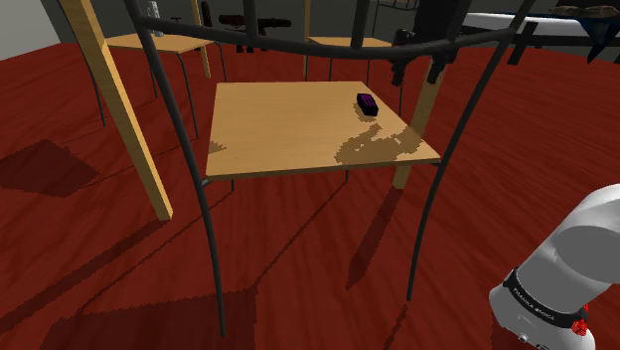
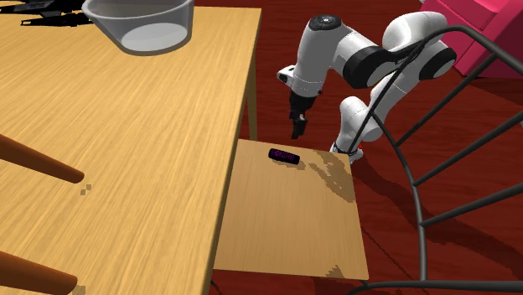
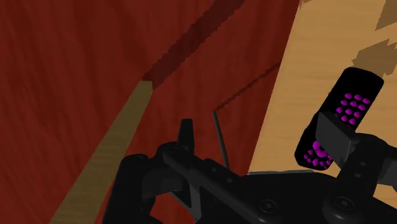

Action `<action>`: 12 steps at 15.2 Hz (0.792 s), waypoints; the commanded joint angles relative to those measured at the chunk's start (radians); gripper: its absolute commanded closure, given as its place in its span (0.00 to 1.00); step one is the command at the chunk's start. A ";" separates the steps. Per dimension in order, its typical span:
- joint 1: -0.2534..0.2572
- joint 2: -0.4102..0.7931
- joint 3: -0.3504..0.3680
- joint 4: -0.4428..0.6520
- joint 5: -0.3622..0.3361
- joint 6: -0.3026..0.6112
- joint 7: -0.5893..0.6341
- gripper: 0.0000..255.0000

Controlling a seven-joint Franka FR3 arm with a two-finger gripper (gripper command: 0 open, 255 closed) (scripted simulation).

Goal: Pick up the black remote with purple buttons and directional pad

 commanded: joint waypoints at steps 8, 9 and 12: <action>-0.028 0.287 0.135 0.221 0.030 -0.020 0.423 0.00; -0.028 0.284 0.135 0.205 0.031 -0.006 0.422 0.00; -0.025 0.277 0.134 0.157 0.034 0.034 0.419 0.00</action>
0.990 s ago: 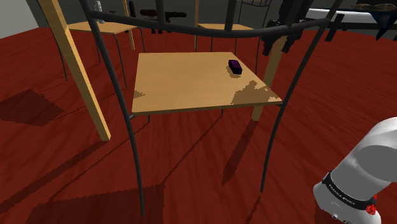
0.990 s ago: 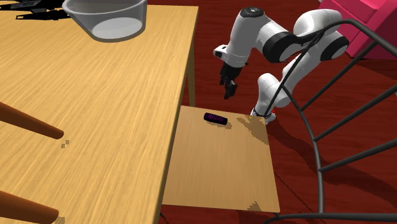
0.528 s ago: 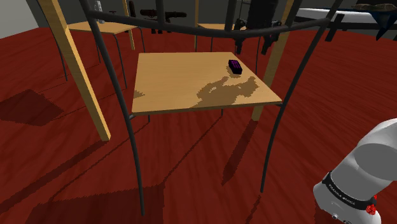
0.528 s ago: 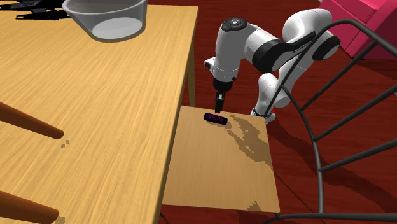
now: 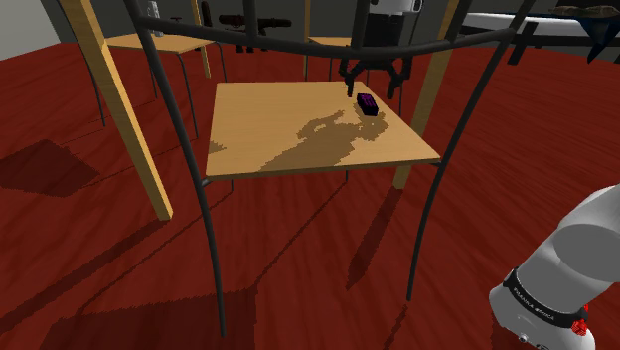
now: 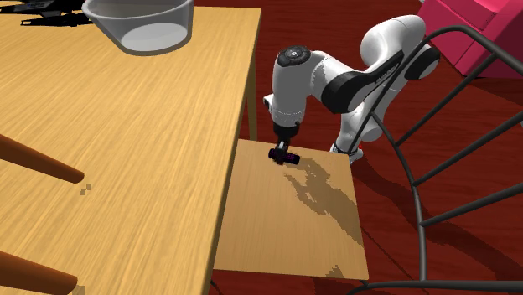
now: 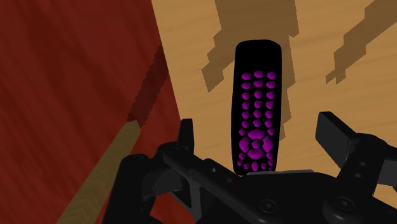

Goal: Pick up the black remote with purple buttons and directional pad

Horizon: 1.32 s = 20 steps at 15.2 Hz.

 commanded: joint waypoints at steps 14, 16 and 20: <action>0.007 0.001 0.005 -0.039 -0.001 0.036 0.002 1.00; 0.008 0.005 0.003 -0.009 -0.003 0.009 0.004 1.00; 0.007 0.016 0.002 0.056 -0.008 -0.046 0.008 1.00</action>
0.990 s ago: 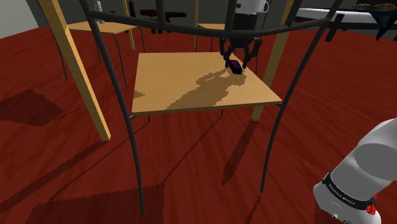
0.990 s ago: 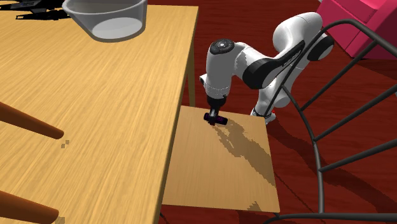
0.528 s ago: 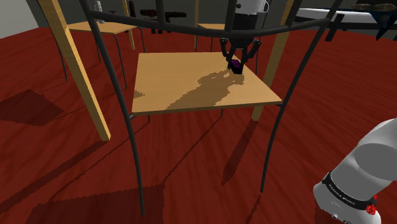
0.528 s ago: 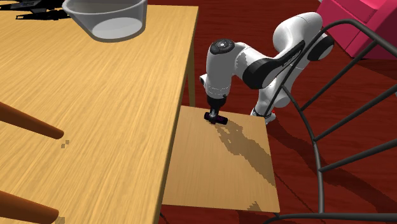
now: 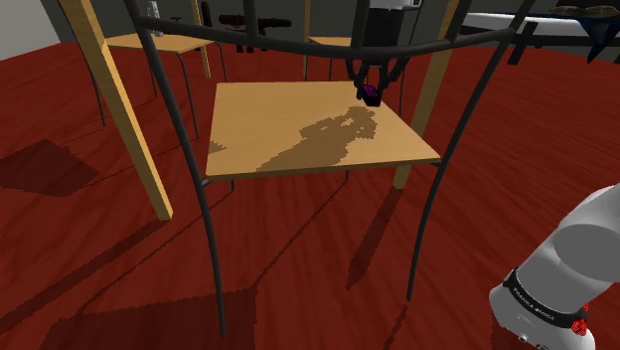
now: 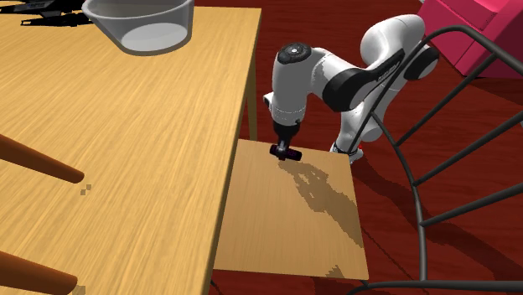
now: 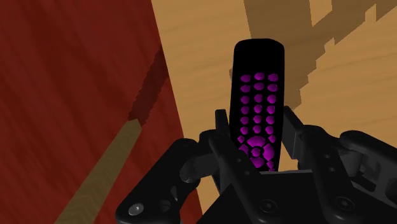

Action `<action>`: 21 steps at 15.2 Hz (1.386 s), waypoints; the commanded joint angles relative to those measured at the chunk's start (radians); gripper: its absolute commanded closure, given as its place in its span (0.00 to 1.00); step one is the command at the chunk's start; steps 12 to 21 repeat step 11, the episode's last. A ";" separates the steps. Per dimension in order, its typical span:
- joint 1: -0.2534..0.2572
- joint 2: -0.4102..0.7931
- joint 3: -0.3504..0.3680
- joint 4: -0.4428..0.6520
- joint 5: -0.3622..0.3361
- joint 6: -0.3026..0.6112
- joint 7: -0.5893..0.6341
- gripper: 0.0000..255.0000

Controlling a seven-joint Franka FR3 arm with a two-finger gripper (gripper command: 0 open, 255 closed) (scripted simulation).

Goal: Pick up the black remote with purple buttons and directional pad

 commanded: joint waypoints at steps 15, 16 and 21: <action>-0.002 0.042 0.003 0.185 -0.013 -0.143 0.015 1.00; -0.002 0.042 0.003 0.185 -0.013 -0.143 0.015 1.00; -0.002 0.042 0.003 0.185 -0.013 -0.143 0.015 1.00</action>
